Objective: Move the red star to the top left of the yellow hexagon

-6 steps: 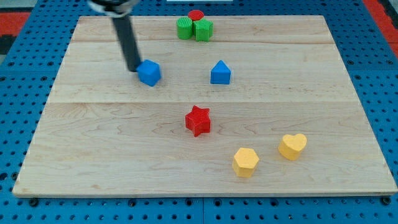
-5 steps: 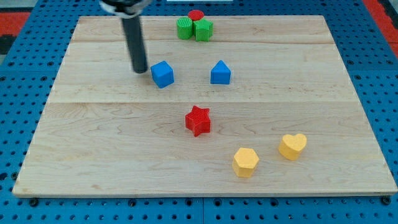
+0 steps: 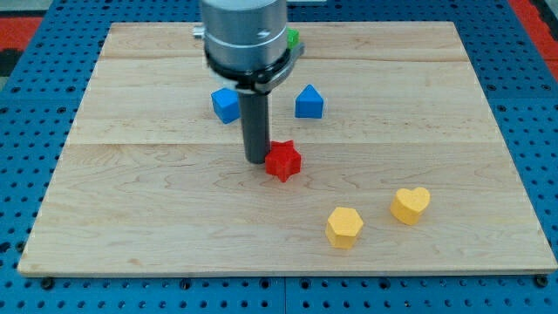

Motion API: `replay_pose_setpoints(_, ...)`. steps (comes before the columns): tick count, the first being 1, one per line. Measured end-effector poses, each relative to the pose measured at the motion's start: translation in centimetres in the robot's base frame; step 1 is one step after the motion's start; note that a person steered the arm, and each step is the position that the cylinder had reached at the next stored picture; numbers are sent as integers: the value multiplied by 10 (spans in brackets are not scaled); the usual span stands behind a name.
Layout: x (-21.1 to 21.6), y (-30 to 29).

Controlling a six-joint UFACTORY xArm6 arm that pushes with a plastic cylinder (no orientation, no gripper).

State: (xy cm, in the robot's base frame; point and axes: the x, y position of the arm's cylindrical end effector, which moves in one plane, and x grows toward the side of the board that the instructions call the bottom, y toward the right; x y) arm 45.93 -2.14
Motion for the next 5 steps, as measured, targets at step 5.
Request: replay_pose_setpoints(5, 46, 48)
